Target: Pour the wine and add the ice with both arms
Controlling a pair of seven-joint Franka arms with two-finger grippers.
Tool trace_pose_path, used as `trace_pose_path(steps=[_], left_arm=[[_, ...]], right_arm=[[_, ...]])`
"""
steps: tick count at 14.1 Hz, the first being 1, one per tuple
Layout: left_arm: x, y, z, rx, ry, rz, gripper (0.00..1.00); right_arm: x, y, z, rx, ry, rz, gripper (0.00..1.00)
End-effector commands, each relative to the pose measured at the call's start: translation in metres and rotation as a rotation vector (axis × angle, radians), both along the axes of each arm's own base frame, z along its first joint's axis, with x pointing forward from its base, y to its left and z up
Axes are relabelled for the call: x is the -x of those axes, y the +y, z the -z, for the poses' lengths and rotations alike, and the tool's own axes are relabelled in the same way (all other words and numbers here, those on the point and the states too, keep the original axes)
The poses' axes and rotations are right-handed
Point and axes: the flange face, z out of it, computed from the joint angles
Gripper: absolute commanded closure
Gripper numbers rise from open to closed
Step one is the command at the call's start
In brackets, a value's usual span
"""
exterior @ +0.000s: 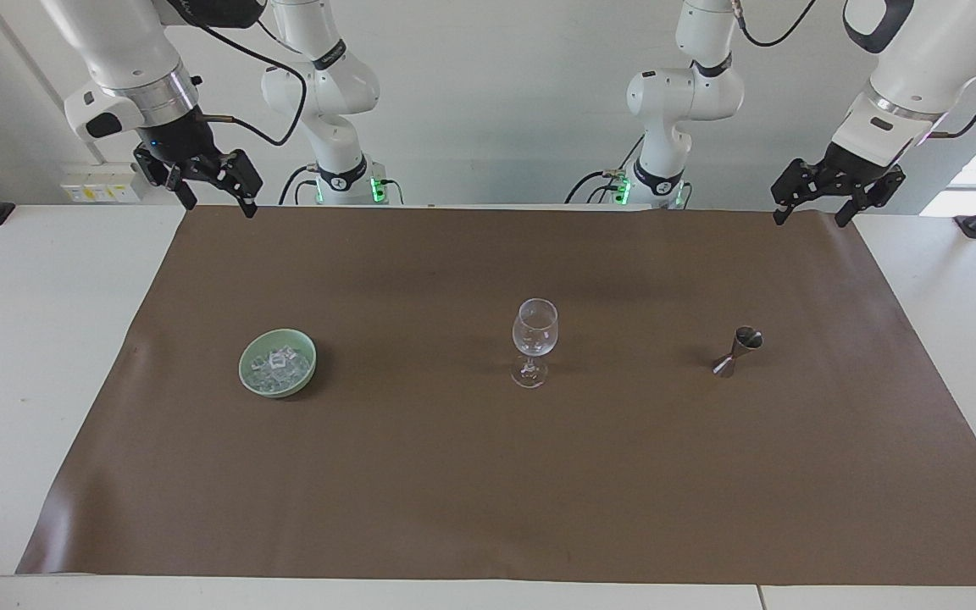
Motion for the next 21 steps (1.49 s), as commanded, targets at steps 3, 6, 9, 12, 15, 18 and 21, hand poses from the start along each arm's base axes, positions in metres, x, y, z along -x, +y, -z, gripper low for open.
trace_pose_path(steps=[3, 6, 9, 12, 15, 18, 21], left_arm=[[0.004, -0.017, -0.005, -0.004, -0.017, 0.047, 0.0], [-0.005, -0.024, -0.017, -0.005, -0.044, 0.058, 0.0], [-0.015, -0.025, -0.029, -0.005, -0.065, 0.059, 0.0], [-0.021, -0.024, -0.028, -0.005, -0.082, 0.057, 0.0], [-0.023, -0.025, -0.025, -0.005, -0.082, 0.059, 0.0], [-0.026, -0.026, -0.02, -0.01, -0.079, 0.065, 0.0], [-0.023, -0.025, -0.013, -0.005, -0.063, 0.077, 0.0]], right_arm=[[0.012, -0.002, 0.005, -0.013, -0.021, 0.007, 0.0], [0.011, -0.002, 0.005, -0.012, -0.021, 0.007, 0.0], [0.011, -0.002, 0.005, -0.012, -0.023, 0.007, 0.0], [0.012, -0.002, 0.004, -0.013, -0.019, 0.006, 0.0], [0.012, -0.002, 0.004, -0.013, -0.015, 0.004, 0.0], [0.012, -0.002, 0.004, -0.013, -0.014, 0.002, 0.0], [0.013, -0.002, 0.004, -0.013, -0.012, 0.002, 0.0]])
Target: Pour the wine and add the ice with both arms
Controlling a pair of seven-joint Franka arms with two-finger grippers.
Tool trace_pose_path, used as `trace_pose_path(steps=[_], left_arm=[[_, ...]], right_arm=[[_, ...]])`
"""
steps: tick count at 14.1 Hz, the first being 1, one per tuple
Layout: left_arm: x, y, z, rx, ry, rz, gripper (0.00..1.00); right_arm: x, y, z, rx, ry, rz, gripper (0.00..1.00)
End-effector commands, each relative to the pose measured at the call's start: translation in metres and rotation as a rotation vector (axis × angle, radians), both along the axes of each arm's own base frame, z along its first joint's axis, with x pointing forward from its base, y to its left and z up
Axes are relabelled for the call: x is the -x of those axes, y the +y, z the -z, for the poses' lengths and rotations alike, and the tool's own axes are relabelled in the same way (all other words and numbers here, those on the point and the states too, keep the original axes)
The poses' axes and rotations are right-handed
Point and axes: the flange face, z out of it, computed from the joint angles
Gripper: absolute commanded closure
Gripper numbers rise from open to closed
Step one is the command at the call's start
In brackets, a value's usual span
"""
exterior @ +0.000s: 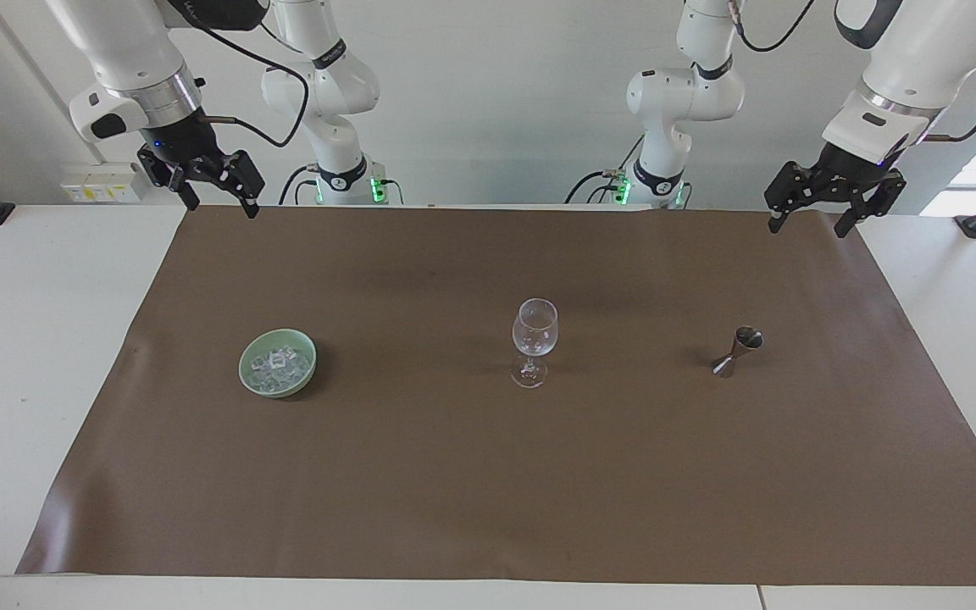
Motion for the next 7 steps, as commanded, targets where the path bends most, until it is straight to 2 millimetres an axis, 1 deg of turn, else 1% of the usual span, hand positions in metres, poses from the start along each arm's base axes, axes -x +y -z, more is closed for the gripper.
trace_pose_path(steps=[1, 3, 7], left_arm=[[0.0035, -0.001, 0.0086, -0.005, 0.014, 0.021, 0.0], [0.0075, 0.0003, 0.013, -0.005, 0.024, 0.021, 0.0], [0.0077, 0.0006, 0.0124, -0.009, 0.024, 0.021, 0.0]], right_arm=[[0.0073, -0.0016, -0.0004, -0.012, -0.006, 0.002, 0.0], [0.0072, -0.0007, -0.0004, -0.011, -0.006, 0.001, 0.0], [0.0072, -0.0007, -0.0004, -0.011, -0.006, 0.001, 0.0]])
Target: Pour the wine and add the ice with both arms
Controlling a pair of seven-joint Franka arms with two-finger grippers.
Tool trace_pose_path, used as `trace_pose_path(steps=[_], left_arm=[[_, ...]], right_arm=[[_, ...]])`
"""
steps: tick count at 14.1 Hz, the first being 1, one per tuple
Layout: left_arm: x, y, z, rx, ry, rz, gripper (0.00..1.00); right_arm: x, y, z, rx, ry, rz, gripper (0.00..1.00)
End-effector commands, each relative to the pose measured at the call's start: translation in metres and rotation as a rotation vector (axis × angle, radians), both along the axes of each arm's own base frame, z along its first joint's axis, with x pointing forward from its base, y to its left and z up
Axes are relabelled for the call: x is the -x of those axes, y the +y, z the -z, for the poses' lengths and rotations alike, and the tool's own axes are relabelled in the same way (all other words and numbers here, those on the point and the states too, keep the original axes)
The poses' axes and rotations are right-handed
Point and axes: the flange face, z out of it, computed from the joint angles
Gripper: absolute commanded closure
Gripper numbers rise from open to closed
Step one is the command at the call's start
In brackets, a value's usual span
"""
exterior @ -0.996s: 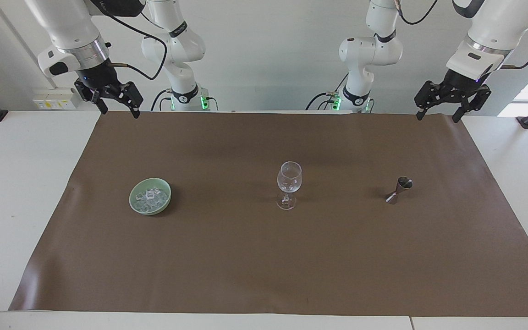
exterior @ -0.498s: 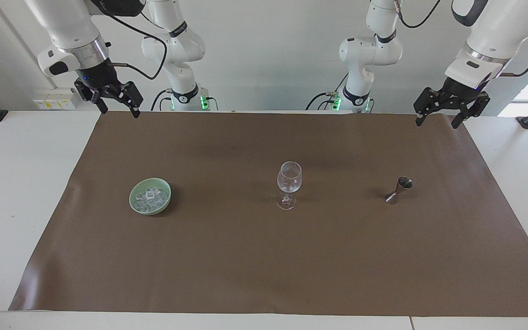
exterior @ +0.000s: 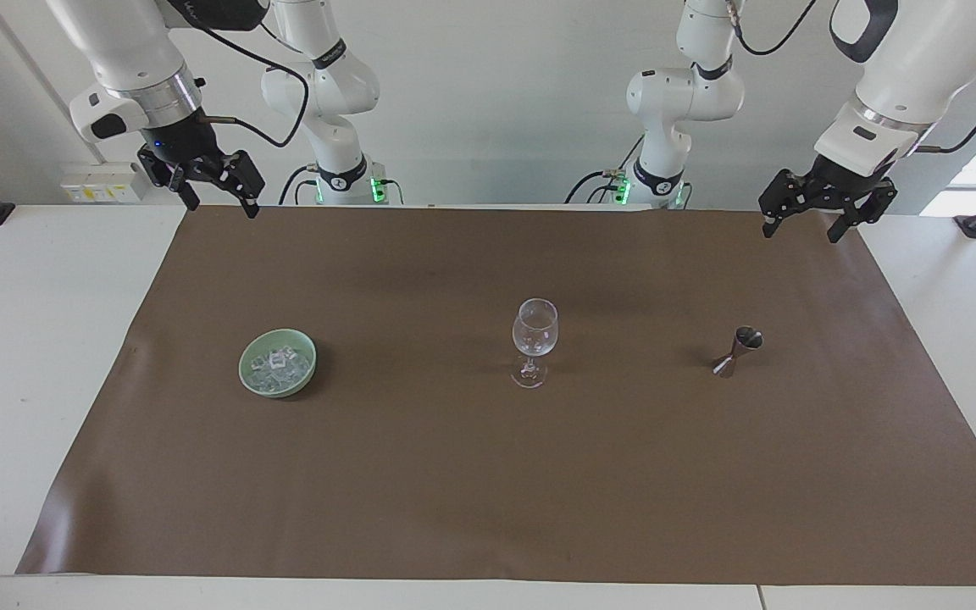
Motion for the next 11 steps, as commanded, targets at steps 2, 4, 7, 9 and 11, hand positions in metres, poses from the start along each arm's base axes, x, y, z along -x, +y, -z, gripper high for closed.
trace_pose_path(steps=[2, 4, 7, 9, 11], left_arm=[[0.007, 0.0, -0.001, -0.006, -0.005, 0.017, 0.0], [0.008, 0.0, 0.0, -0.006, -0.004, 0.019, 0.0], [0.019, 0.001, 0.011, -0.006, 0.021, 0.013, 0.0], [0.016, 0.001, 0.008, -0.003, -0.005, 0.011, 0.0], [0.011, 0.002, 0.006, -0.001, -0.038, 0.004, 0.0]], right_arm=[[0.007, -0.001, -0.001, -0.011, -0.007, 0.001, 0.0], [0.007, -0.001, -0.001, -0.011, -0.005, 0.002, 0.0], [0.007, -0.001, -0.001, -0.011, -0.005, 0.001, 0.0], [0.007, -0.001, -0.001, -0.011, -0.005, 0.001, 0.0], [0.007, -0.002, -0.001, -0.012, -0.005, 0.002, 0.0]])
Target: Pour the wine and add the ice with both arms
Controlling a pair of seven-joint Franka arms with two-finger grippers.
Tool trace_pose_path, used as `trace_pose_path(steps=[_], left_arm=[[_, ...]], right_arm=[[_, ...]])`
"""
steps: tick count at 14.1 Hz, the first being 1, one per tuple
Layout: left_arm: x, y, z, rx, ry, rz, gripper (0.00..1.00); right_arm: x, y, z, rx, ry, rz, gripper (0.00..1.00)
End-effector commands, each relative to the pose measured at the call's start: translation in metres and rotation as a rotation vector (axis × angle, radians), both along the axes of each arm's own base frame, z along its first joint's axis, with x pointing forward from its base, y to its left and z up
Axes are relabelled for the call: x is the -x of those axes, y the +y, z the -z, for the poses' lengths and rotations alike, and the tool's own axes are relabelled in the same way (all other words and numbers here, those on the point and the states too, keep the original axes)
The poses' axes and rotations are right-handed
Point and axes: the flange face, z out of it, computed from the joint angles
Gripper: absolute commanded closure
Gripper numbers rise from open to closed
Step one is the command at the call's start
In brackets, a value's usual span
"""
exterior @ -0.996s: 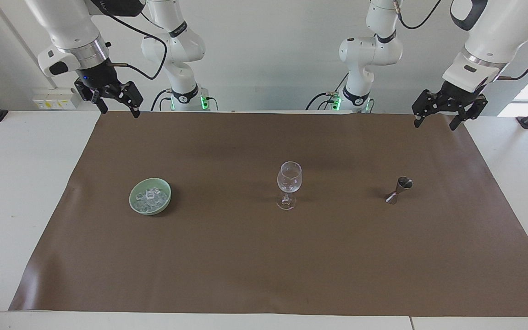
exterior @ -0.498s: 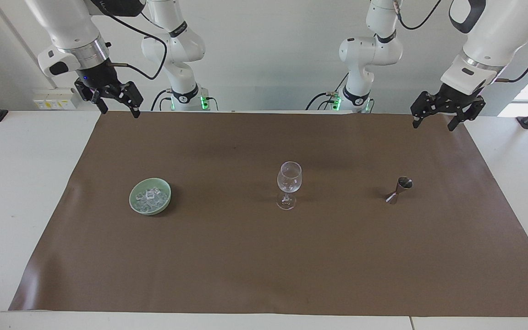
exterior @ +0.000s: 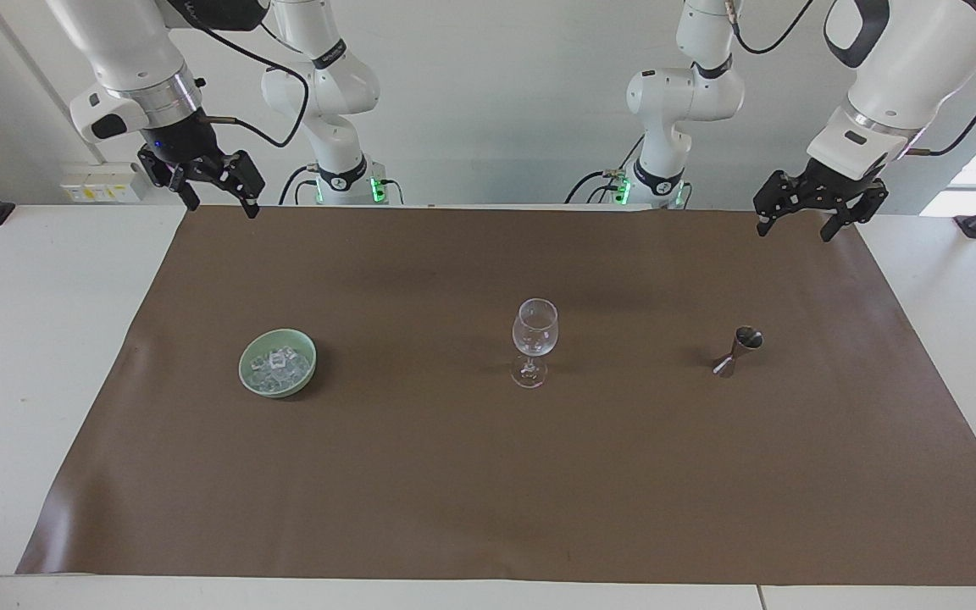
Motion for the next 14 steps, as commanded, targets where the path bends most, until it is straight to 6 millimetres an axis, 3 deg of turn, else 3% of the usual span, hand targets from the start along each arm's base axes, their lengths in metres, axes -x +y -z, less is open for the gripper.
trace_pose_path(steps=[1, 9, 14], left_arm=[[0.001, 0.002, -0.003, -0.005, -0.043, 0.007, 0.0], [-0.025, 0.017, -0.025, -0.006, -0.029, -0.027, 0.0], [-0.049, 0.05, -0.032, 0.026, 0.013, -0.098, 0.0]], right_arm=[[0.007, -0.002, -0.001, -0.012, -0.006, 0.002, 0.0], [0.007, -0.001, -0.001, -0.011, -0.006, 0.001, 0.0], [0.007, -0.001, -0.001, -0.011, -0.006, 0.001, 0.0]])
